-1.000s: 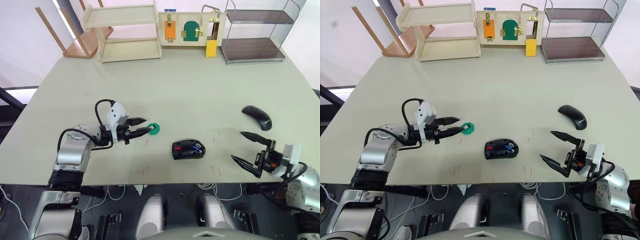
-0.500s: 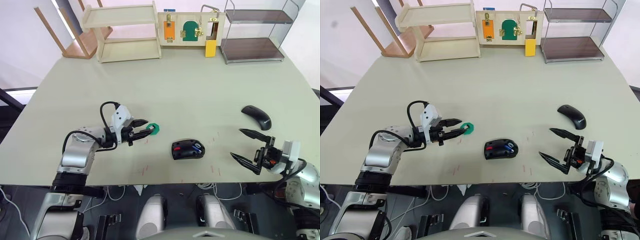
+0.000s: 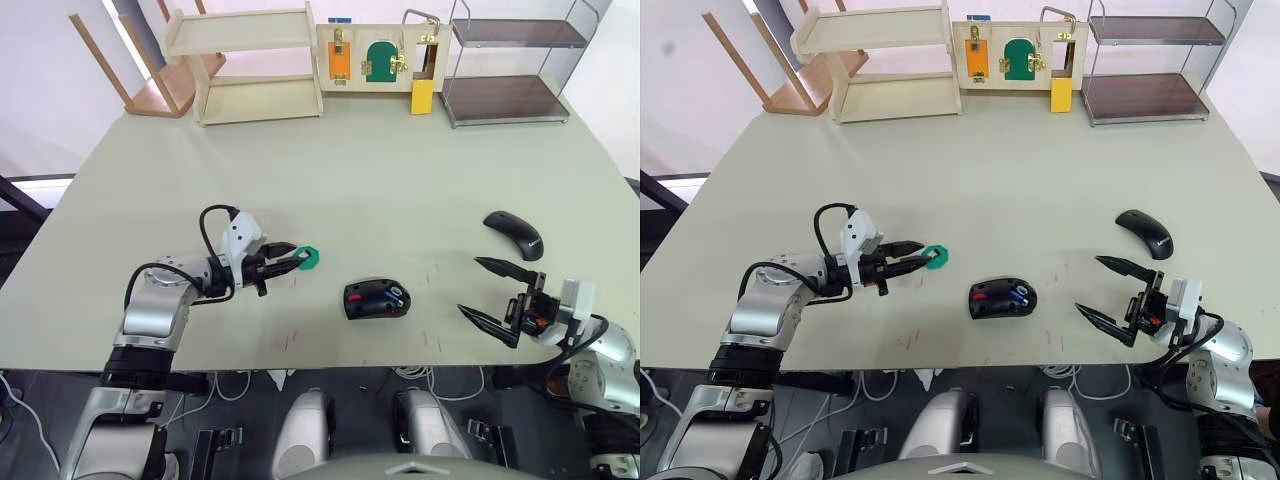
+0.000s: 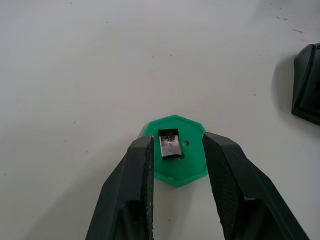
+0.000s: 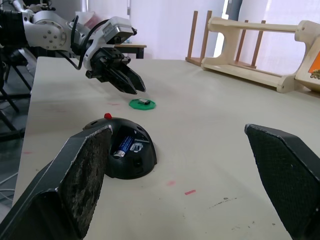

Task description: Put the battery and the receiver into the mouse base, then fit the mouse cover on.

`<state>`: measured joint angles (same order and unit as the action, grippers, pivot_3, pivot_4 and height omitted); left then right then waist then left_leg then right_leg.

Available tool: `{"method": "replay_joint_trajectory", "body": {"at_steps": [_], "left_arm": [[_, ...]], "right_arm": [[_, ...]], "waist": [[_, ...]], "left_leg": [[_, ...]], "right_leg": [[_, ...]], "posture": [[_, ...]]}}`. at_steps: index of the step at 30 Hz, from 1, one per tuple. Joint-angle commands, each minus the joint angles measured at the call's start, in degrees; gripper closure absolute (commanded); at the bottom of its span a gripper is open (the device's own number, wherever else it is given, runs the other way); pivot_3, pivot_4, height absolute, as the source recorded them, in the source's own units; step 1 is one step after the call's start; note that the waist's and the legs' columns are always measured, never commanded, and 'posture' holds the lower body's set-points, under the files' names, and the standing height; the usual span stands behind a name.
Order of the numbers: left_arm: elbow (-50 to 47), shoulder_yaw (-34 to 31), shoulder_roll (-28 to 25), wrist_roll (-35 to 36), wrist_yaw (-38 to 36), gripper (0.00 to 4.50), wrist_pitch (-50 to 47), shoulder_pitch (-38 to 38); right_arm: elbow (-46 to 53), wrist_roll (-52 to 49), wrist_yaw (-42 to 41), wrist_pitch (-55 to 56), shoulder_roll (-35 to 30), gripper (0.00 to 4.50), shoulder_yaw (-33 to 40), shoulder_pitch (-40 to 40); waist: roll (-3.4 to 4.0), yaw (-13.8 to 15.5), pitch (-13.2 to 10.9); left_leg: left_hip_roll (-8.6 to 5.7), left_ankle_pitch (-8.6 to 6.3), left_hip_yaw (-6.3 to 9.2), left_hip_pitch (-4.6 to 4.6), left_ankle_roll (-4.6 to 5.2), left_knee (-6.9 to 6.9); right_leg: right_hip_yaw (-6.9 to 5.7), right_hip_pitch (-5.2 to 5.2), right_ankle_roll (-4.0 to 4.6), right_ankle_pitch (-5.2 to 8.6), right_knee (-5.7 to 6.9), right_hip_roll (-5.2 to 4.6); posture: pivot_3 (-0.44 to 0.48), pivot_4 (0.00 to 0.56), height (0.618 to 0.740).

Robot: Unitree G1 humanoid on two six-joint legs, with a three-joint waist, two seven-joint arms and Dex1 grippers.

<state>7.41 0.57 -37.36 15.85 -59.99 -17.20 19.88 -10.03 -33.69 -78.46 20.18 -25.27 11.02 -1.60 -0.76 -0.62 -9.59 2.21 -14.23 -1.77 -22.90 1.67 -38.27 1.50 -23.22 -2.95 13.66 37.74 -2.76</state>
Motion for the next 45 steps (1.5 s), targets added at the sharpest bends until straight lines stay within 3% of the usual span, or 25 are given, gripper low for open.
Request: {"method": "replay_joint_trajectory", "body": {"at_steps": [1, 45], "left_arm": [[-1.48, 0.13, -0.16, -0.15, 0.21, 2.87, 0.39, 0.14], [-2.41, 3.28, 1.32, -3.91, 4.46, 2.87, -2.17, 0.56]], "right_arm": [[0.55, -0.71, -0.41, 0.38, -0.45, 0.00, 0.58, -0.46], [-1.30, -1.49, -1.88, 1.17, 0.10, 0.00, 1.33, -1.02]], "waist": [[0.00, 0.00, 0.00], [0.00, 0.00, 0.00]], "left_leg": [[0.00, 0.00, 0.00, 0.00, 0.00, 0.00], [0.00, 0.00, -0.01, 0.00, 0.00, 0.00]], "right_leg": [[0.00, 0.00, 0.00, 0.00, 0.00, 0.00], [0.01, 0.00, 0.00, -0.01, 0.01, 0.00]], "posture": [[0.000, 0.150, 0.740], [0.000, 0.150, 0.740]]}}
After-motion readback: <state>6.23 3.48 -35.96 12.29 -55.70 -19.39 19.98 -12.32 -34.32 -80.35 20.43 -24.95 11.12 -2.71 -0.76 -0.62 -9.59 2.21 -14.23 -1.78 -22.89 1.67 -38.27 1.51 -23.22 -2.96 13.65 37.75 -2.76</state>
